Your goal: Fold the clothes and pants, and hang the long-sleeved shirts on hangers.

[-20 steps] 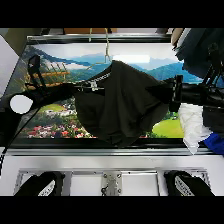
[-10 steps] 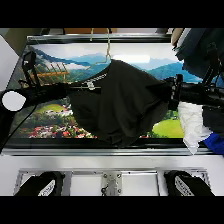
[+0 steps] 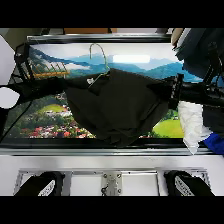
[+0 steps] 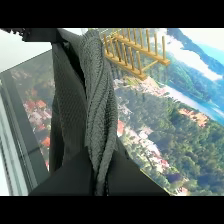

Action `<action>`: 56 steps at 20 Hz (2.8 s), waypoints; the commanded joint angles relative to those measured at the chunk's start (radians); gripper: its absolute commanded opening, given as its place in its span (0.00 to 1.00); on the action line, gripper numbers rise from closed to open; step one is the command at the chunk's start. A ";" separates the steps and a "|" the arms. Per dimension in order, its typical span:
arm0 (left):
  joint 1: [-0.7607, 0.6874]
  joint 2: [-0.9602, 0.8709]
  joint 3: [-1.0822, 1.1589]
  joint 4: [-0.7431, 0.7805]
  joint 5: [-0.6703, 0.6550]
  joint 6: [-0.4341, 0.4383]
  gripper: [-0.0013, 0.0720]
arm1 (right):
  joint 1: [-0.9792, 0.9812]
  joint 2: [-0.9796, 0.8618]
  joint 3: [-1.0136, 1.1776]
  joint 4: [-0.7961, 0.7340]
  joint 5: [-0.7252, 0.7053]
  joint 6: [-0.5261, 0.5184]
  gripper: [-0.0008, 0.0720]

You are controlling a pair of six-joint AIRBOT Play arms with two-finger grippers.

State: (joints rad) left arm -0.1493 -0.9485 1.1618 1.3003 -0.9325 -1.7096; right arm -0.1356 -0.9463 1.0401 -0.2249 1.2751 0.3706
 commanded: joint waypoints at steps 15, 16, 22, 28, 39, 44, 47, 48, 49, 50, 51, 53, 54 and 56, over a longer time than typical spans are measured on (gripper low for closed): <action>-0.504 0.070 0.134 0.122 -0.062 -0.086 0.28 | 0.001 0.008 0.001 0.248 -0.100 -0.034 0.02; -0.503 0.068 0.134 0.122 -0.060 -0.087 0.57 | 0.001 0.011 0.001 0.249 -0.101 -0.034 0.02; -0.461 0.115 0.134 0.122 -0.004 -0.087 0.58 | 0.000 0.029 0.001 0.271 -0.109 -0.079 0.02; -0.344 0.204 0.134 0.114 -0.014 -0.112 0.04 | -0.026 0.090 0.001 0.316 -0.332 -0.212 0.02; -0.332 0.223 0.030 0.113 0.000 -0.112 0.04 | -0.497 0.296 0.001 0.306 -0.653 -0.245 0.02; -0.332 0.219 0.006 0.113 0.032 -0.112 0.04 | -0.591 0.369 0.001 0.201 -0.908 -0.244 0.02; -0.332 0.217 0.006 0.114 0.047 -0.112 0.04 | -0.592 0.380 0.001 0.179 -1.081 -0.245 0.02; -0.332 0.217 0.006 0.114 0.047 -0.112 0.04 | -0.592 0.376 0.001 0.178 -1.141 -0.245 0.02; -0.332 0.217 0.006 0.114 0.047 -0.112 0.04 | -0.592 0.370 0.001 0.172 -1.192 -0.245 0.02; -0.332 0.217 0.006 0.114 0.047 -0.112 0.04 | -0.592 0.359 0.003 0.151 -1.241 -0.245 0.02; -0.332 0.217 0.006 0.114 0.047 -0.112 0.04 | -0.592 0.343 0.011 0.122 -1.275 -0.245 0.02; -0.332 0.217 0.006 0.114 0.047 -0.112 0.04 | -0.592 0.297 0.049 0.078 -1.315 -0.244 0.02; -0.332 0.217 0.006 0.114 0.047 -0.112 0.04 | -0.592 0.264 0.084 0.061 -1.331 -0.245 0.02; -0.332 0.217 0.006 0.114 0.047 -0.112 0.04 | -0.592 0.187 0.176 0.045 -1.350 -0.244 0.02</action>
State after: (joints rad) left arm -0.4816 -0.7311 1.1679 1.4136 -0.8867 -1.8217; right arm -0.7269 -0.6785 1.1267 -0.1230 0.0055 0.1261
